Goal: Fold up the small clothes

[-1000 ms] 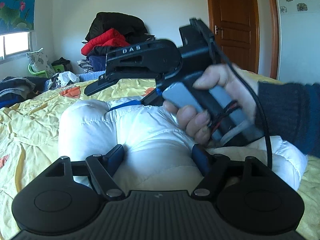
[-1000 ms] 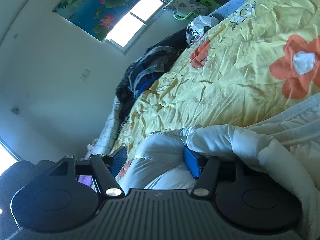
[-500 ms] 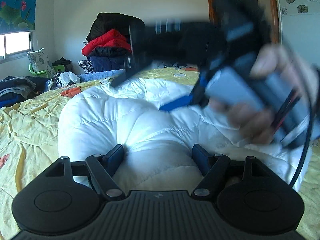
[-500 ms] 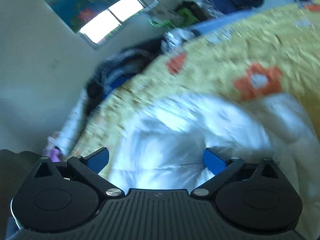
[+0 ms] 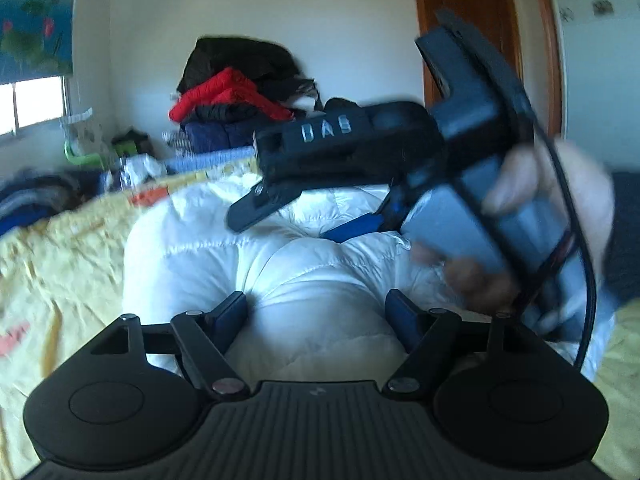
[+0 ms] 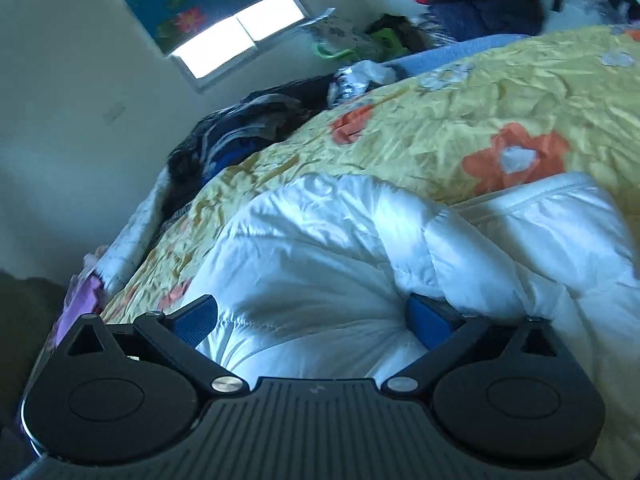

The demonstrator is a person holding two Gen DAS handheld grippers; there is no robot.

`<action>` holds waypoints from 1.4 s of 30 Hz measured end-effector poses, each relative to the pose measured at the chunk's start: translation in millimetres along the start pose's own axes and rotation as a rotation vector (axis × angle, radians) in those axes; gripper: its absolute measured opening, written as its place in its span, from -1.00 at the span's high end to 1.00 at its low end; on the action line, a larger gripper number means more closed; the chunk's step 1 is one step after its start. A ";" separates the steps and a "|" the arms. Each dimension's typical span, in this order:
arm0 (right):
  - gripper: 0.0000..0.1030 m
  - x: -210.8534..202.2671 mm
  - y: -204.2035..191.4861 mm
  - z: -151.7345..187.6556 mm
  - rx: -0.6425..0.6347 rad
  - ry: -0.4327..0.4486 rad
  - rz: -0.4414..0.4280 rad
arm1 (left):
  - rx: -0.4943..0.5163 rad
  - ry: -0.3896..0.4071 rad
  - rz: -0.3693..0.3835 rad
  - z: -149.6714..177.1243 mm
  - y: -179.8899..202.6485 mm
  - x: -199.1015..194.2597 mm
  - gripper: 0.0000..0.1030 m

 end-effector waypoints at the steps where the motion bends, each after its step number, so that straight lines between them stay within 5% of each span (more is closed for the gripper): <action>1: -0.87 -9.2 0.0 -4.1 0.042 0.009 0.010 | 0.030 0.011 -0.015 -3.8 1.4 -7.5 -0.48; 4: -1.00 -64.1 4.0 -25.0 0.167 0.123 -0.024 | 0.003 0.105 -0.030 -24.3 -9.4 -47.6 -0.54; 7: -1.00 -111.9 26.0 -28.9 0.173 0.168 0.064 | -0.153 0.128 -0.034 -30.7 -45.4 -72.6 -0.81; 12: -0.99 -131.6 88.8 6.8 0.206 0.011 0.315 | -0.656 -0.106 -0.021 6.7 -126.0 -37.5 -0.81; 16: -0.99 -122.9 93.1 19.7 0.284 -0.015 0.236 | -0.903 -0.244 0.135 25.5 -135.2 -5.7 -0.80; 18: -0.96 -116.2 91.1 18.5 0.332 -0.013 0.176 | -0.930 -0.295 0.235 25.9 -123.0 7.3 -0.81; 20: -0.88 -104.5 86.1 16.6 0.384 -0.035 0.092 | -0.910 -0.330 0.230 26.6 -116.7 19.3 -0.81; 21: -0.74 -95.8 81.9 17.5 0.397 -0.062 0.052 | -0.906 -0.338 0.231 25.8 -115.6 24.0 -0.80; 22: -0.38 -86.3 75.7 19.8 0.391 -0.094 0.025 | -0.914 -0.339 0.231 26.3 -115.9 25.4 -0.69; 25: 0.13 -71.2 61.2 24.1 0.333 -0.128 0.040 | -0.886 -0.315 0.223 18.8 -119.2 19.3 -0.15; 32: 0.28 -32.8 10.6 24.7 0.293 -0.169 -0.057 | -0.835 -0.259 0.134 17.5 -157.2 -30.6 -0.11; 35: 0.10 -12.3 2.4 30.3 0.288 -0.161 -0.071 | -0.903 -0.294 0.106 46.2 -175.8 -28.0 -0.46; 37: -0.30 -6.8 7.1 31.9 0.339 -0.136 -0.070 | -0.972 -0.298 0.086 60.4 -182.8 -29.6 -0.71; 42: -0.88 -40.5 1.2 32.6 0.324 -0.106 -0.022 | -1.015 -0.190 0.117 59.0 -178.6 -82.7 -0.84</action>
Point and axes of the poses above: each gripper's, at about its wrist camera, not at the fingertips, and x roughly the way its jaws point, y to its right, z to its underside, the point moved 9 cm from there along x, roughly the way its jaws point, and after that the axes turned 3 degrees about -z, right-handed, at the moved point
